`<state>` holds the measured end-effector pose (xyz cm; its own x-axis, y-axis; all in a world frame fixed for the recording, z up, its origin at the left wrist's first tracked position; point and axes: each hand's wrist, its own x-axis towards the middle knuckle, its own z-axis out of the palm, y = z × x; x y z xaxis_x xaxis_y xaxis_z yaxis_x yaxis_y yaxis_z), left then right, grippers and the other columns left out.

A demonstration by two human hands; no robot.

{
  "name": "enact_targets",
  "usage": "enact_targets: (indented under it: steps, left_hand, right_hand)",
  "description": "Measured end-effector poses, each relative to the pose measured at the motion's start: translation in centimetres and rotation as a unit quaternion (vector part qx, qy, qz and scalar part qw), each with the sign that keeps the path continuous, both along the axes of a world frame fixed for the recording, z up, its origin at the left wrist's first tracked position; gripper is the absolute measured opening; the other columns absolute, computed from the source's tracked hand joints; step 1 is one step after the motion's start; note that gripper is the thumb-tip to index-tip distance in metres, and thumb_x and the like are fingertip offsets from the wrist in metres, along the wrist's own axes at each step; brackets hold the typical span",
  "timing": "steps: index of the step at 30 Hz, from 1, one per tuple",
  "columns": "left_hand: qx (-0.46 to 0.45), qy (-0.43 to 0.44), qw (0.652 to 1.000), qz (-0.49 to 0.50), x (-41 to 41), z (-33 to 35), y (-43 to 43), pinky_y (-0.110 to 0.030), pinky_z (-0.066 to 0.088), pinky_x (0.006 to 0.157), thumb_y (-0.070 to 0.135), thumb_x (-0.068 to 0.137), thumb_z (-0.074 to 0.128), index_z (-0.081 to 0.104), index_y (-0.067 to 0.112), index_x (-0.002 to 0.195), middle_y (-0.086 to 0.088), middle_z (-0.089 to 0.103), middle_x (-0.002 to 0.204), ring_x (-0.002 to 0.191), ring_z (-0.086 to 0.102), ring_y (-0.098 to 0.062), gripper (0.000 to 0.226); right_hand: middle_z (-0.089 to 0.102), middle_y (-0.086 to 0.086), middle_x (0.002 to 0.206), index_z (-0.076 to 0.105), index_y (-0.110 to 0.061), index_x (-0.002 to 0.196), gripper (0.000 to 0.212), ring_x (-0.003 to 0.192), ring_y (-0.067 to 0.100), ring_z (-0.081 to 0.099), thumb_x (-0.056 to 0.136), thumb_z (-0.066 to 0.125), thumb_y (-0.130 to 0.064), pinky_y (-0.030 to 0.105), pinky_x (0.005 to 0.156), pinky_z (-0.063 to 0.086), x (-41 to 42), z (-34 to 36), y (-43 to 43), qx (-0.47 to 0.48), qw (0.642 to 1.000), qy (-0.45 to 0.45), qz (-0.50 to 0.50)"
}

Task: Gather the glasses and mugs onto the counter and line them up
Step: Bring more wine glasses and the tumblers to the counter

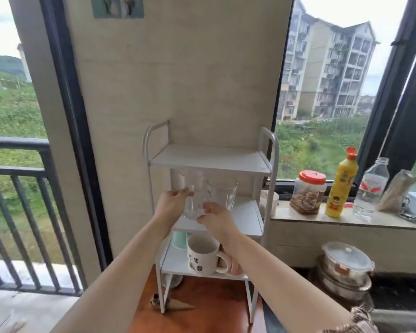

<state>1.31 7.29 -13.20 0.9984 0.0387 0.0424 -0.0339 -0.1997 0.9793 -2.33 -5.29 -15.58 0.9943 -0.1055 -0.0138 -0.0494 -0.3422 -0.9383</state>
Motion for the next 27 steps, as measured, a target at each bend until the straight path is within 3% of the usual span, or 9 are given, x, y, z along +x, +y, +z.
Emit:
enact_targets:
  steps: [3,5,7,10,15,17,20,25,27]
  left_hand:
    - [-0.028,0.024,0.999,-0.034,0.3,0.4,-0.4,-0.033,0.046,0.083,0.038,0.093,0.047,0.071,0.024,0.082,-0.005,0.061,0.11,0.093,0.053,-0.016,0.029]
    - [-0.033,0.048,0.997,-0.059,0.4,0.5,-0.5,-0.033,0.041,0.084,0.042,0.094,0.045,0.07,0.023,0.087,-0.005,0.053,0.121,0.107,0.047,-0.019,0.032]
    - [-0.024,0.083,0.994,-0.069,0.4,0.6,-0.4,-0.038,0.042,0.087,0.047,0.093,0.044,0.068,0.024,0.09,-0.003,0.048,0.125,0.113,0.042,-0.021,0.034]
    - [-0.032,0.155,0.983,-0.088,0.1,1.2,-0.2,-0.045,0.05,0.084,0.053,0.09,0.047,0.065,0.023,0.094,-0.011,0.044,0.129,0.116,0.045,-0.032,0.035]
    - [-0.046,0.126,0.99,-0.054,-1.1,1.7,-1.2,-0.046,0.055,0.07,0.043,0.095,0.045,0.059,0.015,0.094,-0.014,0.041,0.123,0.103,0.051,-0.04,0.031]
    - [-0.059,0.101,0.993,-0.023,-2.1,1.6,-1.6,-0.044,0.053,0.072,0.039,0.096,0.044,0.058,0.015,0.089,-0.008,0.041,0.115,0.104,0.046,-0.035,0.029]
    - [-0.063,0.084,0.994,-0.008,-4.0,1.1,-1.7,-0.044,0.054,0.08,0.038,0.097,0.042,0.058,0.011,0.1,-0.008,0.043,0.117,0.105,0.043,-0.028,0.031]
    - [-0.055,0.089,0.995,-0.008,-8.9,1.2,-1.9,-0.033,0.055,0.058,0.041,0.096,0.044,0.057,0.012,0.107,-0.004,0.044,0.113,0.107,0.048,-0.029,0.033]
    - [-0.073,0.098,0.992,-0.018,-10.9,1.1,-2.4,-0.035,0.056,0.058,0.042,0.096,0.045,0.058,0.012,0.104,-0.004,0.042,0.113,0.107,0.047,-0.031,0.033]
  right_hand:
    - [0.06,0.001,0.098,0.059,-0.019,0.1,0.025,0.092,0.021,0.055,0.076,0.064,-0.016,0.03,0.077,0.041,-0.1,0.1,-0.1,0.037,0.999,-0.002,-0.03]
    - [0.062,0.003,0.094,0.06,-0.018,0.088,0.012,0.09,0.023,0.056,0.077,0.065,-0.019,0.034,0.079,0.043,-0.2,0.3,-0.6,0.07,0.996,-0.007,-0.053]
    - [0.066,0.003,0.095,0.065,-0.016,0.092,0.018,0.088,0.021,0.06,0.082,0.063,-0.03,0.032,0.077,0.046,-0.5,0.7,-1.2,0.074,0.995,-0.002,-0.066]
    - [0.062,-0.005,0.076,0.062,-0.018,0.079,0.027,0.063,0.01,0.053,0.09,0.054,-0.042,0.023,0.057,0.039,-1.0,1.4,-2.1,0.073,0.994,0.016,-0.076]
    - [0.06,0.0,0.073,0.061,-0.015,0.08,0.03,0.06,0.015,0.054,0.095,0.05,-0.038,0.025,0.059,0.05,-2.3,2.5,-2.8,0.056,0.995,0.027,-0.072]
    - [0.061,0.002,0.073,0.062,-0.012,0.079,0.03,0.061,0.016,0.056,0.095,0.052,-0.036,0.023,0.059,0.054,-3.4,2.6,-3.2,0.066,0.994,0.021,-0.082]
    - [0.062,0.002,0.074,0.064,-0.011,0.078,0.03,0.059,0.014,0.058,0.095,0.054,-0.034,0.017,0.052,0.053,-5.5,2.2,-4.0,0.08,0.994,0.017,-0.077]
    - [0.067,0.005,0.081,0.067,-0.009,0.089,0.029,0.06,0.012,0.063,0.094,0.056,-0.035,0.025,0.064,0.059,-9.8,2.1,-6.3,0.09,0.994,0.032,-0.057]
    - [0.069,0.006,0.083,0.068,-0.009,0.089,0.029,0.061,0.012,0.064,0.093,0.056,-0.034,0.026,0.066,0.059,-12.1,2.2,-7.8,0.094,0.994,0.03,-0.05]
